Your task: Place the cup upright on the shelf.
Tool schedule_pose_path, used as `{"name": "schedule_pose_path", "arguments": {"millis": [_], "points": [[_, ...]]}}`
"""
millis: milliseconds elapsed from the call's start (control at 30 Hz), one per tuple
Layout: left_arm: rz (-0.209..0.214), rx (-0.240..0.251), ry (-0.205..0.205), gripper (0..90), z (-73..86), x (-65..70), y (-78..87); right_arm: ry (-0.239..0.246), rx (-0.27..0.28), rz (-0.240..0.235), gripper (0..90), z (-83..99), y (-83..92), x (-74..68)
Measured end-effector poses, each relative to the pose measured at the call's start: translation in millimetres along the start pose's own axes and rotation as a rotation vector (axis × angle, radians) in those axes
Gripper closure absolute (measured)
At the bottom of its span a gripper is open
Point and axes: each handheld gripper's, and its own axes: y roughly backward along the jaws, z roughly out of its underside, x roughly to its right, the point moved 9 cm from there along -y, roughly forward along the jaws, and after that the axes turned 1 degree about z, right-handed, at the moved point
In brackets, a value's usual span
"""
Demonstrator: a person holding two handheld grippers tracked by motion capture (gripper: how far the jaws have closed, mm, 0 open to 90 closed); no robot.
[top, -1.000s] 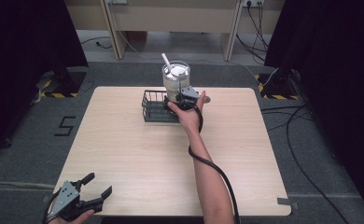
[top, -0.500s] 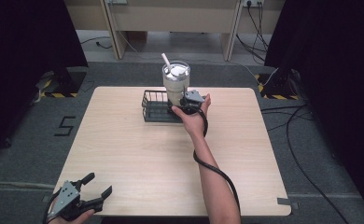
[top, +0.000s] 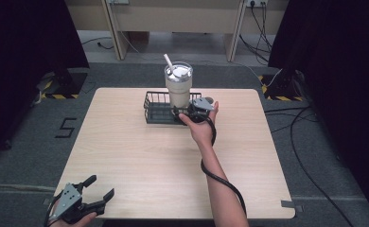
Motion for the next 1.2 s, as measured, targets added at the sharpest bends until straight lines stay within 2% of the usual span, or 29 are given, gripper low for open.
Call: {"name": "schedule_pose_path", "arguments": {"millis": [200,433,933,1200], "points": [[0.0,-0.005,-0.003,14.9,0.6,0.5,-1.0,0.006,-0.01,-0.016,1.6,5.9,11.4,-0.1],[-0.002,-0.004,-0.002,14.9,0.6,1.0,-1.4,-0.013,-0.015,-0.014,2.7,9.9,27.1,7.8],[-0.006,-0.001,-0.005,14.9,0.3,1.7,-1.1,-0.032,-0.026,-0.04,4.7,13.7,61.9,10.6],[-0.01,-0.001,-0.003,14.9,0.4,0.9,-0.5,-0.039,-0.046,-0.04,5.8,23.1,79.2,18.1]]}}
